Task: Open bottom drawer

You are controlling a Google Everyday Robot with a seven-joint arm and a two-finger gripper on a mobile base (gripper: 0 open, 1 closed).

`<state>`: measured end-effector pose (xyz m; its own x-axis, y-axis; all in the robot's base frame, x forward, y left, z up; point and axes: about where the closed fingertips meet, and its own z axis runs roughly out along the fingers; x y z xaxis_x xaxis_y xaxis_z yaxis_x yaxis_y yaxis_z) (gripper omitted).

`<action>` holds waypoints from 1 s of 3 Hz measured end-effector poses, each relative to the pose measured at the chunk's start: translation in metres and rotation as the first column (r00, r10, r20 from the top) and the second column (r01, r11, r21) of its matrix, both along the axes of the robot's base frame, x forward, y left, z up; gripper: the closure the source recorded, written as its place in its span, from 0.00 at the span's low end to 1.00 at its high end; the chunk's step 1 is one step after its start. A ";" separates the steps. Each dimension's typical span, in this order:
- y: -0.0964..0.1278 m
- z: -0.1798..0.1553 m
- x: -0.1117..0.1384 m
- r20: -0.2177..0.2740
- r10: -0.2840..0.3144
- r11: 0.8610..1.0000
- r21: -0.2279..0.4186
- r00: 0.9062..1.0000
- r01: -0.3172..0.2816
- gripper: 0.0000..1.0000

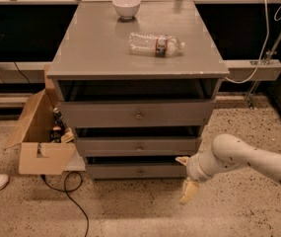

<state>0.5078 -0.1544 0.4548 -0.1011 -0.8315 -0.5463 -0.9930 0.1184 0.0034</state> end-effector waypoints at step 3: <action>0.031 -0.130 0.013 -0.011 0.012 0.993 0.118 1.000 -0.011 0.00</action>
Offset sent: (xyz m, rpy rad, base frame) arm 0.0265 0.0380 -0.1727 0.1493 0.0009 0.0053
